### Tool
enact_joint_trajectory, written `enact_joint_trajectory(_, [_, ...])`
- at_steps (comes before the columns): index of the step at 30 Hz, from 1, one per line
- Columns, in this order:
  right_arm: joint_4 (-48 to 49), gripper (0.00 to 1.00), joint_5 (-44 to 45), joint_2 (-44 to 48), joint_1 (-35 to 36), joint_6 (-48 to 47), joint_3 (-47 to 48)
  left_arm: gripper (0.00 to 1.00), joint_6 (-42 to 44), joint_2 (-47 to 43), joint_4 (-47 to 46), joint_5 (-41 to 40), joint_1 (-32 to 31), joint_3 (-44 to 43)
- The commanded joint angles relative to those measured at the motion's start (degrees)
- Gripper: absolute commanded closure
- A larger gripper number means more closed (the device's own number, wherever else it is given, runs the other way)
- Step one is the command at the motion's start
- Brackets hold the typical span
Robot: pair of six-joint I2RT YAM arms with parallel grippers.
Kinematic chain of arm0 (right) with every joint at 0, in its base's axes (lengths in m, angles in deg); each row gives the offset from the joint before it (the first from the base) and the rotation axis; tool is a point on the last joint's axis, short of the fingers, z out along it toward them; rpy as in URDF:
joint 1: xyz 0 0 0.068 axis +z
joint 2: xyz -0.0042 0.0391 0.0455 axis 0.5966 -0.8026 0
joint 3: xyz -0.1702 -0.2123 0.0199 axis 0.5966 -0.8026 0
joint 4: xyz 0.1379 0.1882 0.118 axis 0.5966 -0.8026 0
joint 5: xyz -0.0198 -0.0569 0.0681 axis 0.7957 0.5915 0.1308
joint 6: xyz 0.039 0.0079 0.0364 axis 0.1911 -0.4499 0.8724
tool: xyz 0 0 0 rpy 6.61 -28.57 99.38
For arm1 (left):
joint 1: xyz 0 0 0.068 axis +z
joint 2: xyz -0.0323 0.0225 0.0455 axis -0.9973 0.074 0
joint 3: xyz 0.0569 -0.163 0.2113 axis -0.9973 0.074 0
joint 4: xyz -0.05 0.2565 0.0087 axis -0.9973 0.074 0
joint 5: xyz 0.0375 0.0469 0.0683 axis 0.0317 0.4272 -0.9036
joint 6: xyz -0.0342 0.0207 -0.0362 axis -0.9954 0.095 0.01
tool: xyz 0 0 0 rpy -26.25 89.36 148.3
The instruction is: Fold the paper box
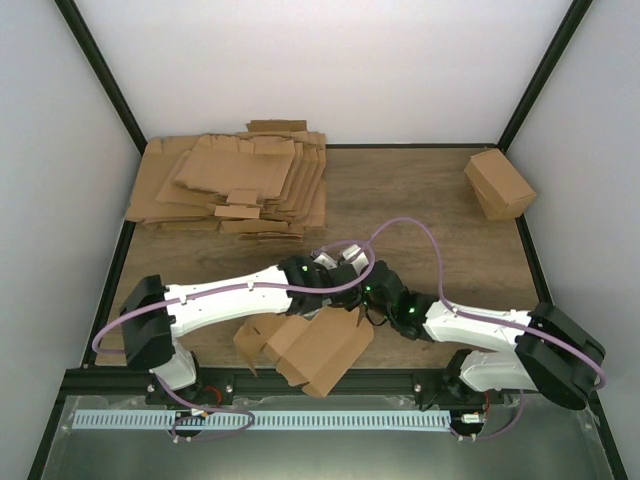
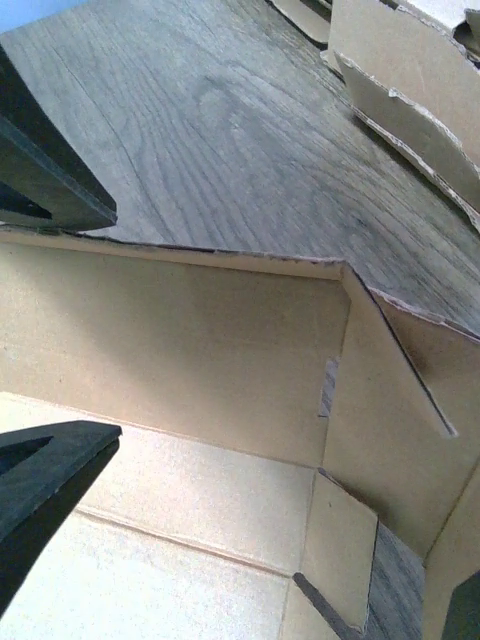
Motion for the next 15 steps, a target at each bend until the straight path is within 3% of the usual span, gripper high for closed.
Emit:
enact_joint_trajectory(1, [-0.28, 0.98, 0.74, -0.82, 0.41, 0.45, 1.71, 0.48, -1.29, -0.86, 0.64, -1.85, -0.86, -1.7])
enact_joint_trajectory(10, [-0.25, 0.98, -0.11, -0.8, 0.44, 0.66, 2.39, 0.48, -2.0, -0.29, -0.77, -6.52, -0.77, 3.33])
enact_joint_trajectory(15, [-0.41, 0.98, -0.87, -0.55, 0.4, 1.01, 2.61, 0.44, -1.76, 0.14, -1.34, -10.42, 0.2, 4.3])
